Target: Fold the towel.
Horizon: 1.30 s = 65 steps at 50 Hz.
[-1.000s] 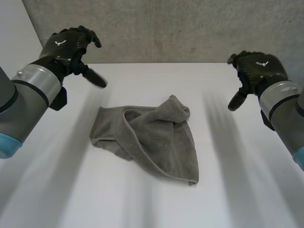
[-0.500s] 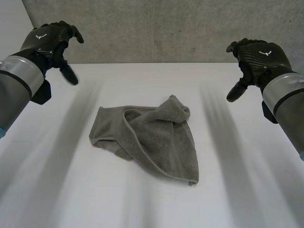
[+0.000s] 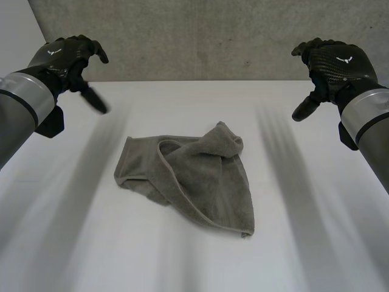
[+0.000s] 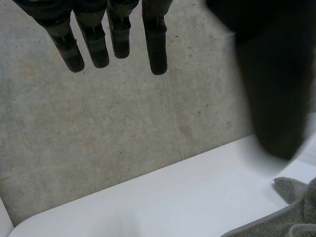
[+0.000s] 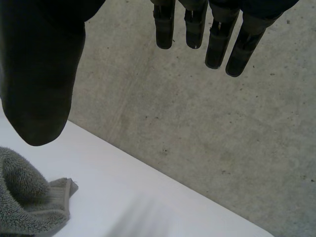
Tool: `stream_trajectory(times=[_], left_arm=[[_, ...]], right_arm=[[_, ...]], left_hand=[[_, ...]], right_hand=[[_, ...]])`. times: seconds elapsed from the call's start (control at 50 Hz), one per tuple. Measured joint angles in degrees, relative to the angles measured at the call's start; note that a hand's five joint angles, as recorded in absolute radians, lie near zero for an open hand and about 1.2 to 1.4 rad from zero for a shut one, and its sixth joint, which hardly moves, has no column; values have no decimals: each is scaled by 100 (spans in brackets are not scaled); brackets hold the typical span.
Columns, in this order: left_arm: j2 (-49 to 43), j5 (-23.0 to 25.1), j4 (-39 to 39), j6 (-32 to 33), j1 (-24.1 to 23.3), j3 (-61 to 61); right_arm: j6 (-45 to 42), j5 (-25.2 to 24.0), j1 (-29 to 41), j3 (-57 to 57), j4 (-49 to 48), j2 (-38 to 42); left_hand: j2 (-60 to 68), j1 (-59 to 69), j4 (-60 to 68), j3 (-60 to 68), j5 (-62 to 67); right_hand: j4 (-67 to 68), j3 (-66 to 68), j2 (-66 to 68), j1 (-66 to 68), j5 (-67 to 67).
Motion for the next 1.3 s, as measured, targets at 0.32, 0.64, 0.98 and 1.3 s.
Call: stream_trajectory(times=[0.32, 0.64, 0.98, 1.3], left_arm=[[-57, 138, 115, 75, -27, -147], [-1052, 1903, 464, 2403, -201, -670], [-2039, 1939, 676, 3168, -718, -741], [-2206, 1415, 1122, 3127, -787, -693]], right_arm=[[-146, -172, 64, -130, 429, -18], [-1434, -976, 850, 110, 3038, 301], [-1185, -938, 1318, 1914, 819, 1033], [-766, -936, 1298, 2119, -274, 1367]], left_hand=[[-1, 0, 0, 0, -1], [-1, 0, 0, 0, -1], [-1, 0, 0, 0, 0], [1451, 1443, 1360, 1378, 1559]], right_hand=[[0, 0, 0, 0, 0], [219, 369, 286, 440, 488], [921, 1048, 967, 1076, 1161], [6027, 6161, 6096, 6136, 6288]])
